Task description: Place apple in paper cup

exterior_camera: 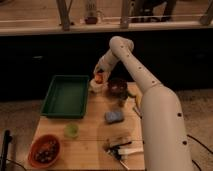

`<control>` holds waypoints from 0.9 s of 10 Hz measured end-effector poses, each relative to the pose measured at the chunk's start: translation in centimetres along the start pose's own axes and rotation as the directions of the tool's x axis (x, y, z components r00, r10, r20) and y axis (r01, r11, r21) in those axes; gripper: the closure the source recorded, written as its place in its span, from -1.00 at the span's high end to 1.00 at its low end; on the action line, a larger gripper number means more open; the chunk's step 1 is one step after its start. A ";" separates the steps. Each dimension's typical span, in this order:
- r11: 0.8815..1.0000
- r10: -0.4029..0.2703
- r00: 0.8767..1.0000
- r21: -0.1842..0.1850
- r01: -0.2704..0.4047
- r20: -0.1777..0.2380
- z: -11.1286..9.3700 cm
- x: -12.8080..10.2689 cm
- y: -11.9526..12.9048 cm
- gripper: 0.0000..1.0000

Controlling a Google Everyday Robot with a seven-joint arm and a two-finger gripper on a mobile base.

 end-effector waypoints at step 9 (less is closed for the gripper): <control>1.000 -0.007 1.000 -0.014 0.006 -0.024 0.1 0.3 -0.9 -0.02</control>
